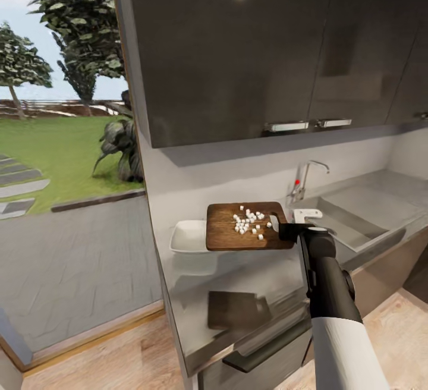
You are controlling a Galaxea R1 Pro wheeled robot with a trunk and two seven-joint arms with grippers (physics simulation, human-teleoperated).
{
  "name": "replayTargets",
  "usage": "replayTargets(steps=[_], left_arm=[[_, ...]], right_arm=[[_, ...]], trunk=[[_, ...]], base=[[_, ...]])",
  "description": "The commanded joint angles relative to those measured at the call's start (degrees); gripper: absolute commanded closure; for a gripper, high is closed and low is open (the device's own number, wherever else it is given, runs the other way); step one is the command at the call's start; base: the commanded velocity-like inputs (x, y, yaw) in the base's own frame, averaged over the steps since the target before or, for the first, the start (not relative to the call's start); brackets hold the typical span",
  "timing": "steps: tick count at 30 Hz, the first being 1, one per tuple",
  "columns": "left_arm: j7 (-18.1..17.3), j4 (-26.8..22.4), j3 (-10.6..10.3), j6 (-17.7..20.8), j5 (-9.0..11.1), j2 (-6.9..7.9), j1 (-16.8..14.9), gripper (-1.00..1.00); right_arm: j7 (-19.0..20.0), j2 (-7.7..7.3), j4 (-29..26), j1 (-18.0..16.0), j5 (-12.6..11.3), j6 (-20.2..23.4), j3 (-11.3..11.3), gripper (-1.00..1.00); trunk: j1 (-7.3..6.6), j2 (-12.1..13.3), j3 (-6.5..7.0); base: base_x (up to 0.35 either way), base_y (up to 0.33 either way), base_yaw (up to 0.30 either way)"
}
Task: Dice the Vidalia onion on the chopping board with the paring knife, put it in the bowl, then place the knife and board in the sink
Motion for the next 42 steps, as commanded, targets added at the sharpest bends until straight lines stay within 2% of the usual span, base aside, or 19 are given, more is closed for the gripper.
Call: replayTargets(steps=[1,5,27,33,42], left_arm=[[0.3,-0.1,-0.4,-0.1,0.5,0.09,0.0,-1.0],[0.3,-0.1,-0.4,-0.1,0.5,0.09,0.0,-1.0],[0.2,-0.1,-0.4,-0.1,0.5,0.09,0.0,-1.0],[0.2,-0.2,-0.4,-0.1,0.5,0.09,0.0,-1.0],[0.2,-0.1,-0.4,-0.1,0.5,0.08,0.0,-1.0]], right_arm=[[0.6,0.05,0.0,0.0,0.6,1.1,-0.1,1.0],[0.6,-0.04,0.0,0.0,0.6,3.3,-0.2,1.0],[0.7,-0.11,1.0,0.0,0.6,3.5,-0.9,1.0],[0.7,-0.11,1.1,0.0,0.5,3.7,-0.9,1.0],[0.7,-0.11,1.5,0.0,0.6,6.0,-0.9,1.0]], trunk=[[0.03,0.0,0.06],[0.03,0.0,0.13],[0.03,0.0,0.13],[0.03,0.0,0.16],[0.03,0.0,0.65]], base=[[0.0,0.0,-0.204],[0.0,0.0,-0.054],[0.0,0.006,-0.001],[0.0,0.246,-0.027],[0.0,0.301,-0.225]])
